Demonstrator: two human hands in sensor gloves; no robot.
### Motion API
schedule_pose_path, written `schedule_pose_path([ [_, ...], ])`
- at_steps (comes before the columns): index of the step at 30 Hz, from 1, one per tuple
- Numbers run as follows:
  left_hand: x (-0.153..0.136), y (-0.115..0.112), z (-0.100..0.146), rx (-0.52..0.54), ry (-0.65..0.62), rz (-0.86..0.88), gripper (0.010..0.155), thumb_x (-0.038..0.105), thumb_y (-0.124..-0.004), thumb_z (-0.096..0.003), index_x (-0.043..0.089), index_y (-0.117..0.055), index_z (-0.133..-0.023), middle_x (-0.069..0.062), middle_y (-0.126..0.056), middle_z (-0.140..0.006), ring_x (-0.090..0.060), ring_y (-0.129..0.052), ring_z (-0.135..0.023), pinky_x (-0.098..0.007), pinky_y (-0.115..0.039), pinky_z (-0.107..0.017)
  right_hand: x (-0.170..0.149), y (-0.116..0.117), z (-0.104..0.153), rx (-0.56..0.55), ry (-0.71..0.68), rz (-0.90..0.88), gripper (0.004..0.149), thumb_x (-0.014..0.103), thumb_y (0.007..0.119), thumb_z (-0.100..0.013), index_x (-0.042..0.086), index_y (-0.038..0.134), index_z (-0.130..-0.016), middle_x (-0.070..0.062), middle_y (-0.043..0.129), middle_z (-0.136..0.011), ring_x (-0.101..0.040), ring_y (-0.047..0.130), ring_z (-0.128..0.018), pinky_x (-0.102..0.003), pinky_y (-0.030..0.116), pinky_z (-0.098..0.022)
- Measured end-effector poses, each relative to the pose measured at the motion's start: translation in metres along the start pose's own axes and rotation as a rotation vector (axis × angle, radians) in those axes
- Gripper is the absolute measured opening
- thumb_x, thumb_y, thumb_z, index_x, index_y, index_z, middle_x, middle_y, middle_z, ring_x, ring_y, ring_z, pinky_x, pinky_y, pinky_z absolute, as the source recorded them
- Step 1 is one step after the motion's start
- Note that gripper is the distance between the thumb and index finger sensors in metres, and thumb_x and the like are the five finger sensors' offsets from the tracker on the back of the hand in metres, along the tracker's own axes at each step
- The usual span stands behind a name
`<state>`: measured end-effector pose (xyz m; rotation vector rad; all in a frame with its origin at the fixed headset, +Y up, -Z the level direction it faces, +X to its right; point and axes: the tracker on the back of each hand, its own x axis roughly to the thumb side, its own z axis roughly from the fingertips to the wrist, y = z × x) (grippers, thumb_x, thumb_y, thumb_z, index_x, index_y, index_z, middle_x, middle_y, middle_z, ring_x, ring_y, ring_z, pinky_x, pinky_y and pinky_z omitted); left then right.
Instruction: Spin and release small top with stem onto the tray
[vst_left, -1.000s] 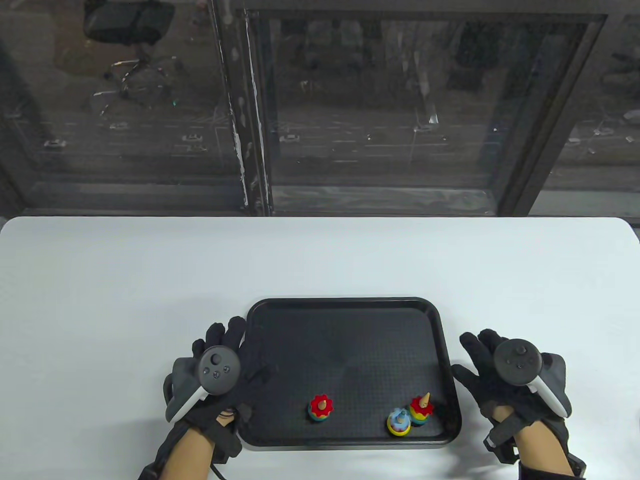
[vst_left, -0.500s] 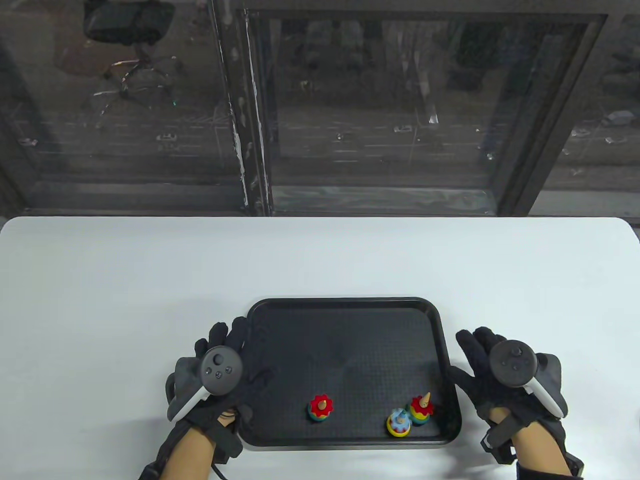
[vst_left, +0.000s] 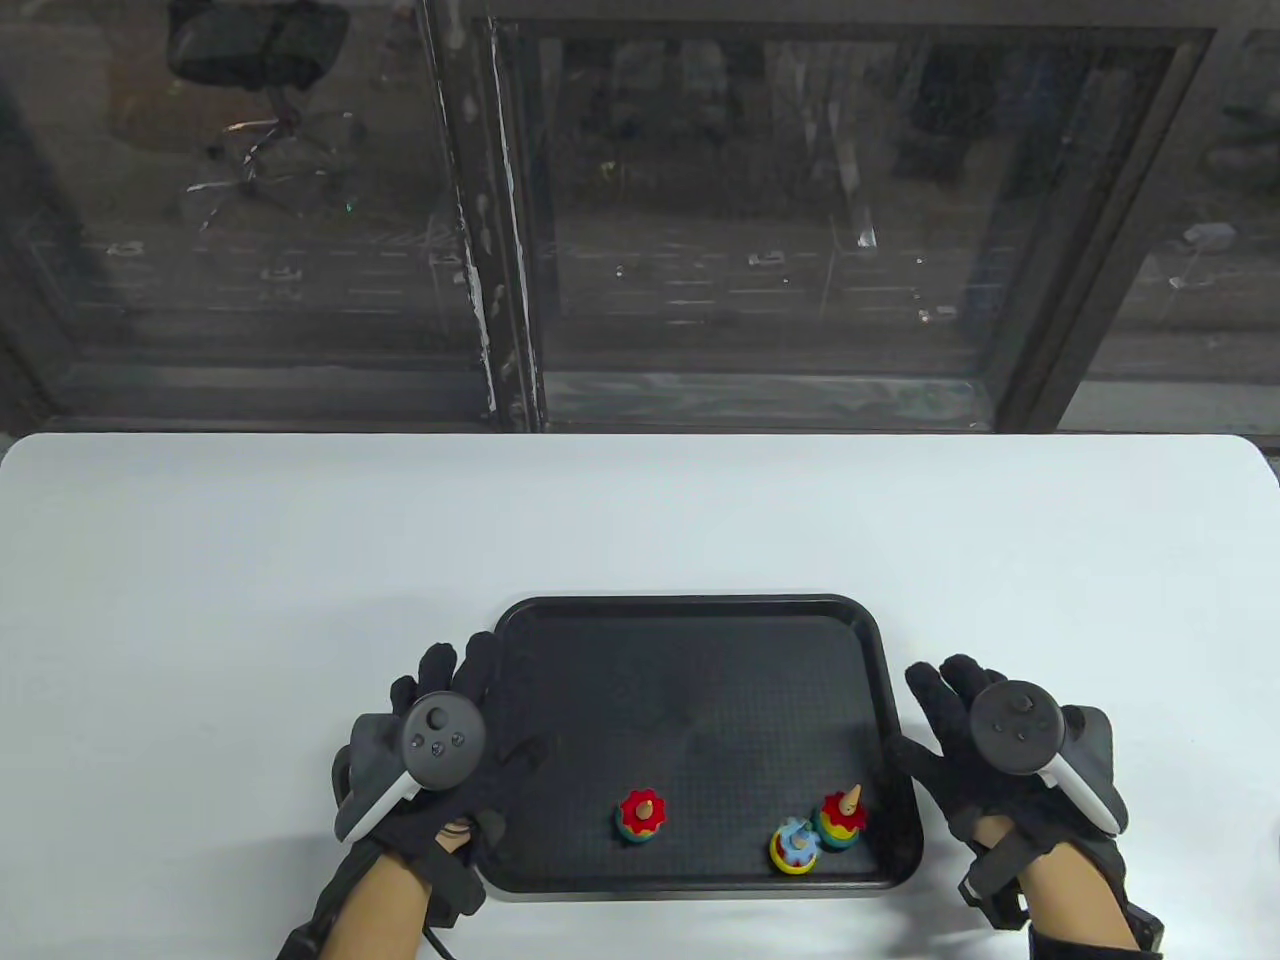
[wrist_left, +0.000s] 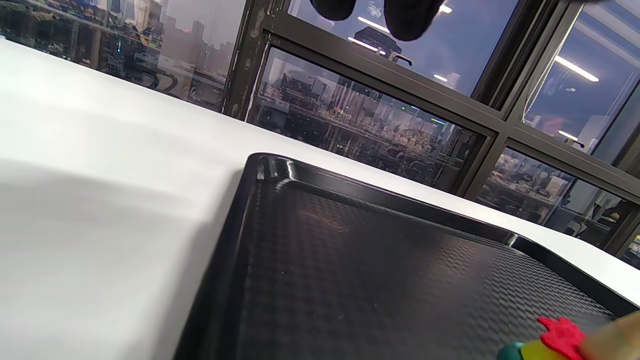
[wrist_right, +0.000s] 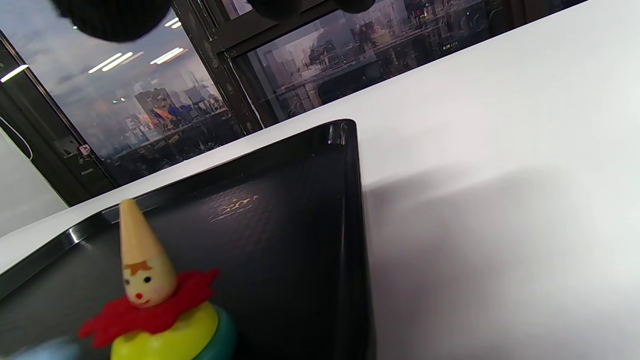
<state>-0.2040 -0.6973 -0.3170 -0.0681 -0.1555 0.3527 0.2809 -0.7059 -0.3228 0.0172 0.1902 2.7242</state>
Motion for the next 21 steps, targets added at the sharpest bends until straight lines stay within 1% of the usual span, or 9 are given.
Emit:
schedule_pose_path([
  [3,0.0002,-0.0006,-0.0003,-0.012,-0.015,0.008,0.082,0.078,-0.053,-0.0352,0.050,-0.040,-0.112,0.011,-0.023,-0.131,-0.038,-0.015,-0.120,-0.065,-0.021,-0.082,0.0000,0.0005,0.0000,0.007,0.001,-0.001,0.079,0.068,0.059,-0.042,0.038,0.031,-0.110,-0.009,0.019,-0.116,-0.044,0.023,-0.109,-0.069,0.025,-0.071],
  [21,-0.0001,-0.0001,0.0000,-0.005,-0.006,0.003,0.082,0.077,-0.053,-0.0360,0.050,-0.039,-0.112,0.010,-0.022,-0.131,-0.038,-0.015,-0.119,-0.065,-0.021,-0.082,0.0000,0.0008,-0.0001,0.022,0.004,-0.012,0.081,0.067,0.058,-0.042,0.036,0.028,-0.110,-0.010,0.018,-0.116,-0.045,0.022,-0.109,-0.069,0.025,-0.071],
])
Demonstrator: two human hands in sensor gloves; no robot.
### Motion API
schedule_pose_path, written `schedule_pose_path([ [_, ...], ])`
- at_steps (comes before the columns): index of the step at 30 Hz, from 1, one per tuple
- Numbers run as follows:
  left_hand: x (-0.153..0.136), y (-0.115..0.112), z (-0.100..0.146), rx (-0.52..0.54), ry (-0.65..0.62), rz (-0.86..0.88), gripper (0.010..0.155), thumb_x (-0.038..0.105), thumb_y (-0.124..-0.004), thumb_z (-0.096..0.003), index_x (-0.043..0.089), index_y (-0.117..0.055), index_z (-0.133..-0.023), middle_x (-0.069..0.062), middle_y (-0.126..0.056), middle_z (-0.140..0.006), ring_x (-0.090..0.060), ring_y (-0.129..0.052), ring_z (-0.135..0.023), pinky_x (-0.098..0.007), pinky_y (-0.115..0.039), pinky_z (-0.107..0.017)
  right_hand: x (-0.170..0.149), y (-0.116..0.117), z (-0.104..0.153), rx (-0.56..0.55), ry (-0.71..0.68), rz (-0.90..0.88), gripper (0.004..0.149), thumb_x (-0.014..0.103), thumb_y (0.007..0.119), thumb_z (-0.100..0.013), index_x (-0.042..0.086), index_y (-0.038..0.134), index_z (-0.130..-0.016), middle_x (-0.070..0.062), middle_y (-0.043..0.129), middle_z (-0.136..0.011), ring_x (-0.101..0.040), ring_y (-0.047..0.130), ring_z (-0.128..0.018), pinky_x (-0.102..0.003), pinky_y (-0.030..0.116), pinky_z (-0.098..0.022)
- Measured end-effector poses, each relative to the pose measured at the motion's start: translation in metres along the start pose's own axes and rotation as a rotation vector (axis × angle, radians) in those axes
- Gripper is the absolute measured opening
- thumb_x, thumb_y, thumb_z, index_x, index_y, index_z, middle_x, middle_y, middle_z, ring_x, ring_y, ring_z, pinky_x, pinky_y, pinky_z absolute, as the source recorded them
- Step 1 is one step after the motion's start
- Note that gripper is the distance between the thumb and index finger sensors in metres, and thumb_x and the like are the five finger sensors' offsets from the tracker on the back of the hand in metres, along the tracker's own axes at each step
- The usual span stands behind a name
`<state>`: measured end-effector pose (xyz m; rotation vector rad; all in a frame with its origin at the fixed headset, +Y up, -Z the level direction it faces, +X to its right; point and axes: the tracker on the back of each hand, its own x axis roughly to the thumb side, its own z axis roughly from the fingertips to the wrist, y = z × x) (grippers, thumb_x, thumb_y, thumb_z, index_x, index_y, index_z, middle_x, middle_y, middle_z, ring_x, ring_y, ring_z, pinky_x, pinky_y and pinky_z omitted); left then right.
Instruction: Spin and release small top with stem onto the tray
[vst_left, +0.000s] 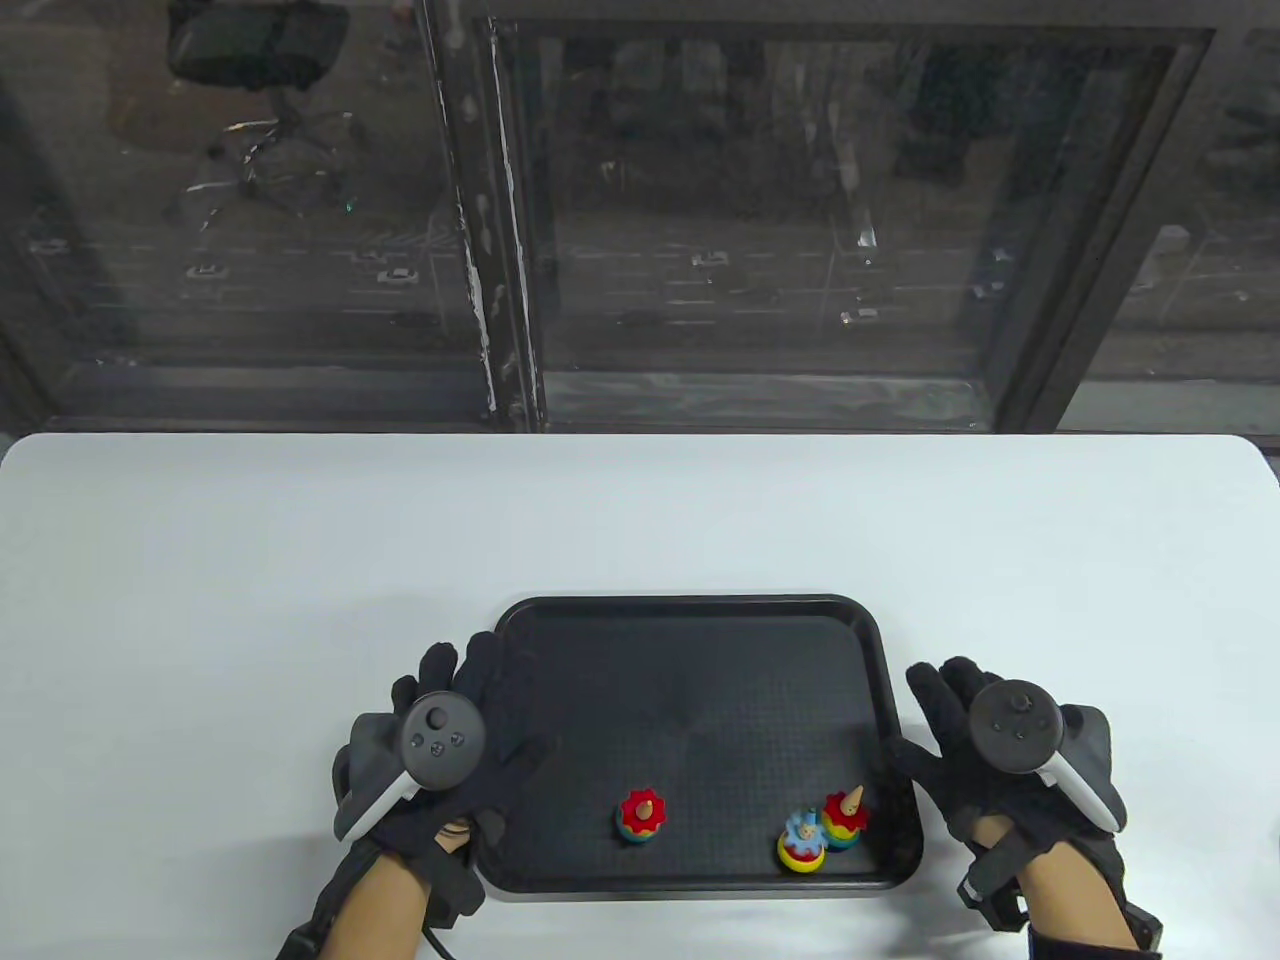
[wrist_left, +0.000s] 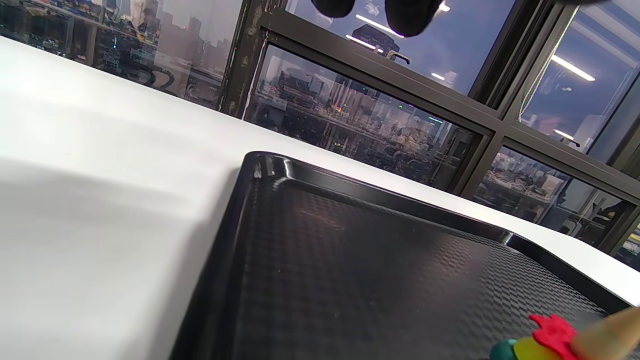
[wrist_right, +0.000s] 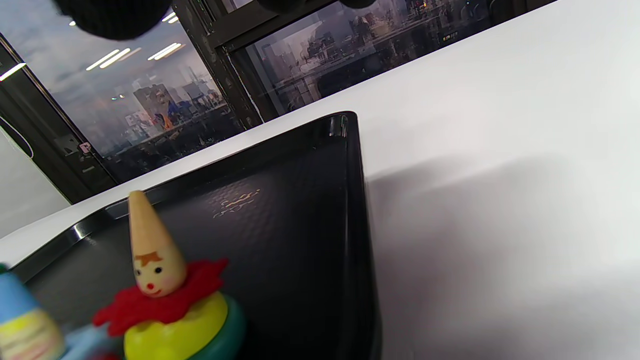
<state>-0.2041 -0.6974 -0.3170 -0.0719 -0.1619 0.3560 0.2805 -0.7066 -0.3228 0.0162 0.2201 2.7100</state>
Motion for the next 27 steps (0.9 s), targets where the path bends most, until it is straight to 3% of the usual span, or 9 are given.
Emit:
schedule_pose_path([
  [27,-0.0005,0.0004,0.0001,0.010,0.002,0.000,0.082,0.077,-0.054,-0.0365,0.050,-0.038,-0.112,0.012,-0.021,-0.131,-0.038,-0.013,-0.119,-0.065,-0.020,-0.082,-0.0006,0.0006,-0.0009,0.009,0.004,-0.002,0.081,0.067,0.059,-0.042,0.036,0.027,-0.110,-0.010,0.017,-0.115,-0.044,0.021,-0.108,-0.069,0.025,-0.071],
])
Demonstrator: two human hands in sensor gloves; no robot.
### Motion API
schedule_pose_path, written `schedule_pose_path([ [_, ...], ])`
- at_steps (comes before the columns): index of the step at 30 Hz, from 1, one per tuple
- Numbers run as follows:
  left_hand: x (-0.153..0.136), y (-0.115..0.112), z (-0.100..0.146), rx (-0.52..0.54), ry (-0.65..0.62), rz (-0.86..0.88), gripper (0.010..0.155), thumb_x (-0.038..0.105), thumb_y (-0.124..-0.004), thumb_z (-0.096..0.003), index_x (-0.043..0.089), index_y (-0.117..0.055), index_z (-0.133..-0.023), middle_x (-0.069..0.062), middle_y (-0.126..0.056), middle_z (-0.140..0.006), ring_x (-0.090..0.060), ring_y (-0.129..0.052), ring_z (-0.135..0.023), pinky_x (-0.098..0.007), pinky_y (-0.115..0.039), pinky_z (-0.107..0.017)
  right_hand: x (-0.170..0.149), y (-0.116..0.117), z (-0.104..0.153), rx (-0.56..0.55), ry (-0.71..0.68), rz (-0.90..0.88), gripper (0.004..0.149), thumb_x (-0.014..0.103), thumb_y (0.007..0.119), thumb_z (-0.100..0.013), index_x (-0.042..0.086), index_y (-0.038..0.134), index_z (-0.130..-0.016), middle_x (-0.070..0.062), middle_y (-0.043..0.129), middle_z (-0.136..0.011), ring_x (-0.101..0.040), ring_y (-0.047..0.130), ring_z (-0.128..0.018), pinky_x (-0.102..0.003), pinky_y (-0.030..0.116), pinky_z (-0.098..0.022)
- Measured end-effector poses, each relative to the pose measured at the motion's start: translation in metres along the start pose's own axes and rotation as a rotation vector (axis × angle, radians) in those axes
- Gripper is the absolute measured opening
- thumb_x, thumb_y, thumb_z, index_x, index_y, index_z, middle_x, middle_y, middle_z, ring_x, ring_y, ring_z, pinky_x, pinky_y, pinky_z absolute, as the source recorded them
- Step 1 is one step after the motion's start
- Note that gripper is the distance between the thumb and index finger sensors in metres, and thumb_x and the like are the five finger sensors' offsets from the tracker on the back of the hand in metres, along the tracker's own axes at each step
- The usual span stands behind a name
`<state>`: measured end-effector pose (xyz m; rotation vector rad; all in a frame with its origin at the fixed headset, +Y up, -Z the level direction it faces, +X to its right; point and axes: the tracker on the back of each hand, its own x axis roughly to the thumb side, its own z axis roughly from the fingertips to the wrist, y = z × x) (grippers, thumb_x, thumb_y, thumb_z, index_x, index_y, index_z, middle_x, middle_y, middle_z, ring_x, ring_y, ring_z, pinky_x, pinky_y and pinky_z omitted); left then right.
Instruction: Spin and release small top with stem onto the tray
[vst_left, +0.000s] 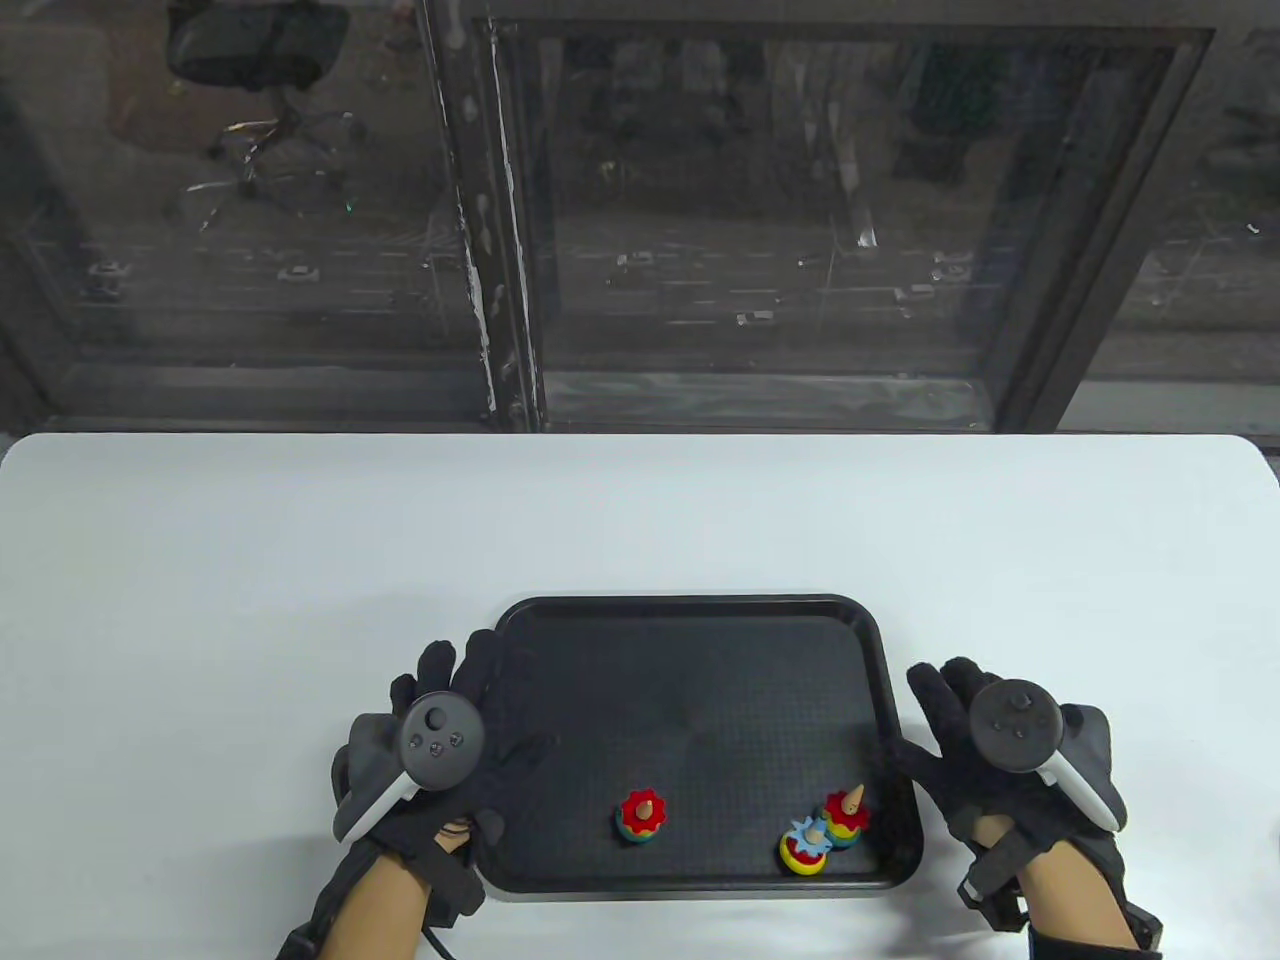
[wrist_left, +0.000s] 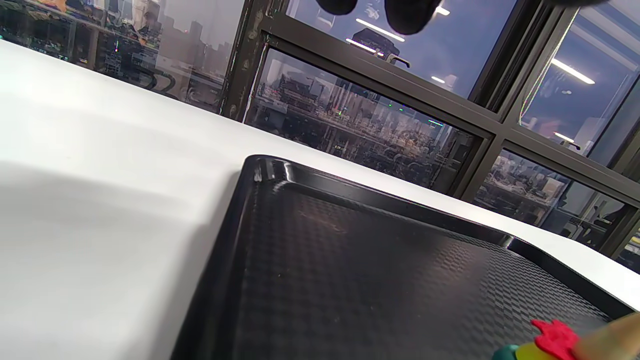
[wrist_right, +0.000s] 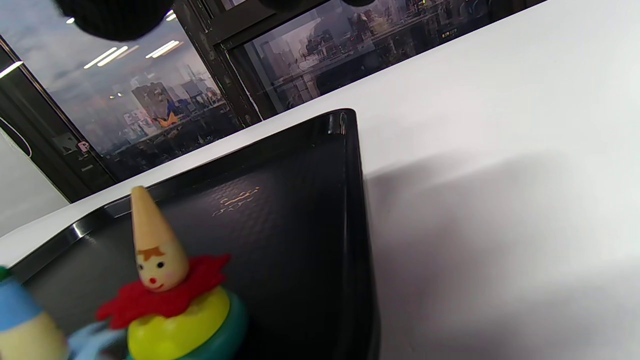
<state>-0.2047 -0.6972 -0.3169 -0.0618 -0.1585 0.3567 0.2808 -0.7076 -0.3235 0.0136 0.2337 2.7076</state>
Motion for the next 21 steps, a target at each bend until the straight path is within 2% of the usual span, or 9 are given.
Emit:
schedule_pose_path([
  [21,-0.0005,0.0003,0.0002,0.002,0.006,-0.006,0.081,0.076,-0.054,-0.0367,0.050,-0.038,-0.112,0.012,-0.021,-0.131,-0.038,-0.013,-0.119,-0.065,-0.020,-0.082,-0.0011,-0.0003,-0.0001,0.002,-0.003,-0.012,0.081,0.067,0.058,-0.043,0.035,0.027,-0.110,-0.010,0.016,-0.115,-0.045,0.020,-0.108,-0.068,0.024,-0.071],
])
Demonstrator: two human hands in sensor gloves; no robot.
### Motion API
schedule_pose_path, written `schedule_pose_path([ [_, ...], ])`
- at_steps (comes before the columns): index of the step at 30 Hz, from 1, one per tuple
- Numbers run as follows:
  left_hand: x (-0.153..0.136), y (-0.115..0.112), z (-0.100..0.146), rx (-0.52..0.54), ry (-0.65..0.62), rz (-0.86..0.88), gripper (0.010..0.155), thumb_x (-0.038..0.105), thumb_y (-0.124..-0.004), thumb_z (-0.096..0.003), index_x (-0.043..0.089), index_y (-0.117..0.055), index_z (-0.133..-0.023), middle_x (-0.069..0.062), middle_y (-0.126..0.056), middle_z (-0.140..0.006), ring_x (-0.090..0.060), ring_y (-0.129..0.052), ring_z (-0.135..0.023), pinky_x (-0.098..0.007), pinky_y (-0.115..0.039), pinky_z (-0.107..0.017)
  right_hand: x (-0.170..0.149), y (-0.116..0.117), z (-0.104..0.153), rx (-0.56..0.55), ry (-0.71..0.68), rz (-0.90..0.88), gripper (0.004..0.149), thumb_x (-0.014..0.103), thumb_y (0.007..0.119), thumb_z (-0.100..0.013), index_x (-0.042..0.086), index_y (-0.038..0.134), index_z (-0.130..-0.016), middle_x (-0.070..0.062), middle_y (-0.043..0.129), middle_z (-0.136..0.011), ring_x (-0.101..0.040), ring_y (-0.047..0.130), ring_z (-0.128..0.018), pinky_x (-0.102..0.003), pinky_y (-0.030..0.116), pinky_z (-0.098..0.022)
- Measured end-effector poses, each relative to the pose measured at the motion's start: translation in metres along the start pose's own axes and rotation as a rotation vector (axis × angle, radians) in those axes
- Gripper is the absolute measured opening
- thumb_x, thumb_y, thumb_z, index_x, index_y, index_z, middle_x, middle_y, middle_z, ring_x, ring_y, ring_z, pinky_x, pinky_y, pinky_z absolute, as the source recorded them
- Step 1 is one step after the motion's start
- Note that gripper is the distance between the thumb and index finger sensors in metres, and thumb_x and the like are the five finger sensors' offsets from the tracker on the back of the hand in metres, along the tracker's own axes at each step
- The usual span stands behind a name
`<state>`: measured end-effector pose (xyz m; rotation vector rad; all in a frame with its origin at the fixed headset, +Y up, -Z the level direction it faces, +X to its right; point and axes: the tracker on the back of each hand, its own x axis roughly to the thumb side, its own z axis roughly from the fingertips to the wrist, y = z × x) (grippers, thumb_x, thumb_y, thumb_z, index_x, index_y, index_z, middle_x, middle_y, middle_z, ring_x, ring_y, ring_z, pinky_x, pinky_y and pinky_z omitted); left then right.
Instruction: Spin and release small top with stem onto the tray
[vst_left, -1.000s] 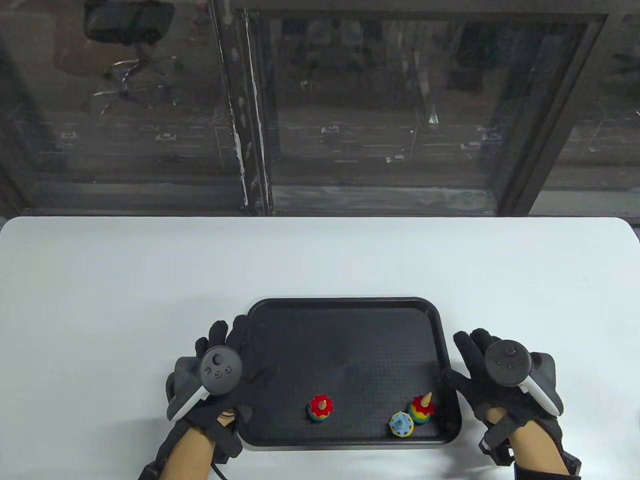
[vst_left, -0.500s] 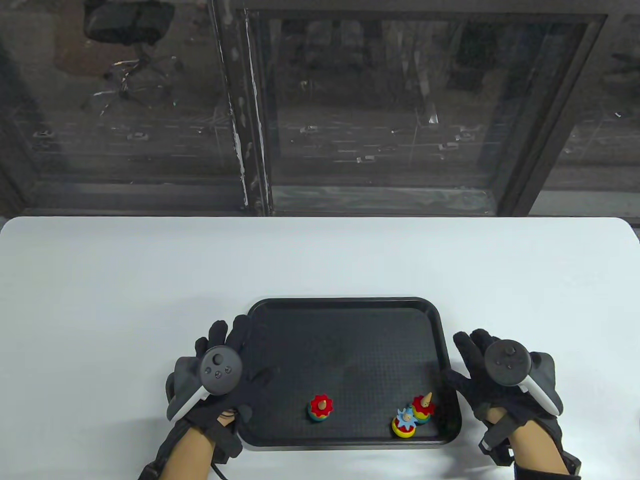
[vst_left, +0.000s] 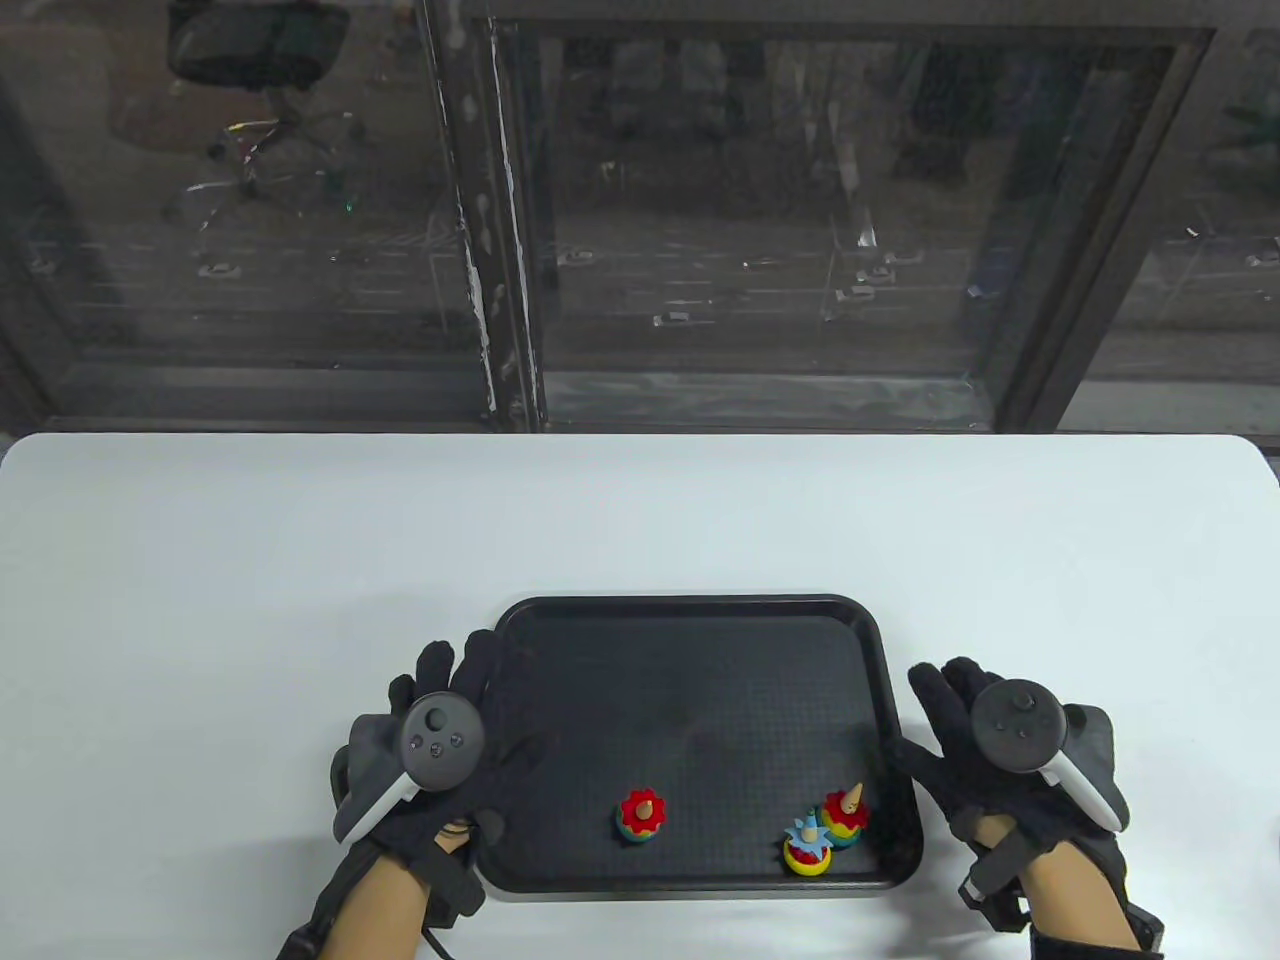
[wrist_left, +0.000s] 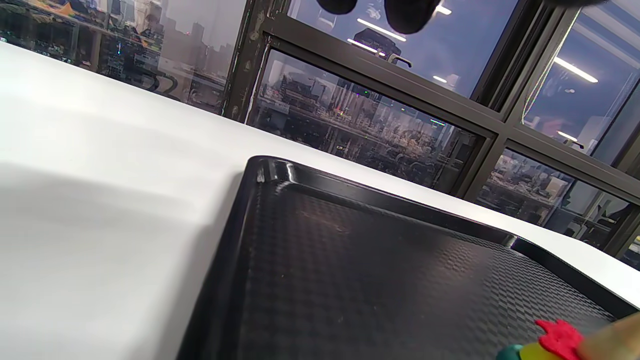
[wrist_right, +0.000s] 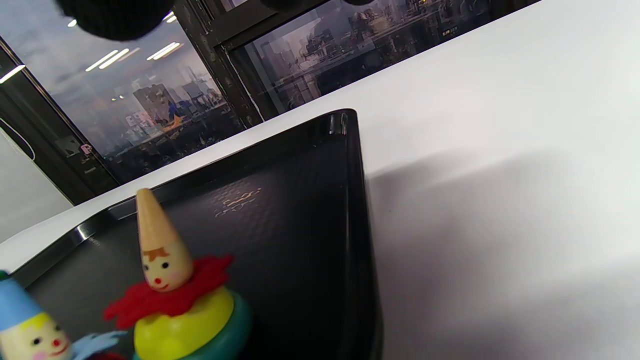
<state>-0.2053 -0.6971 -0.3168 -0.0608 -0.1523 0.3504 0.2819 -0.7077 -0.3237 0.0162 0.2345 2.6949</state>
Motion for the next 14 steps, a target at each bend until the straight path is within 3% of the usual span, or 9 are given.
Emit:
schedule_pose_path([
  [14,0.0032,-0.0022,0.0001,0.001,-0.001,-0.017,0.081,0.076,-0.053,-0.0368,0.050,-0.038,-0.112,0.011,-0.020,-0.131,-0.038,-0.013,-0.119,-0.065,-0.020,-0.082,0.0022,0.0026,-0.0015,0.045,-0.014,-0.018,0.080,0.067,0.057,-0.043,0.035,0.030,-0.110,-0.010,0.018,-0.116,-0.045,0.021,-0.108,-0.068,0.024,-0.071],
])
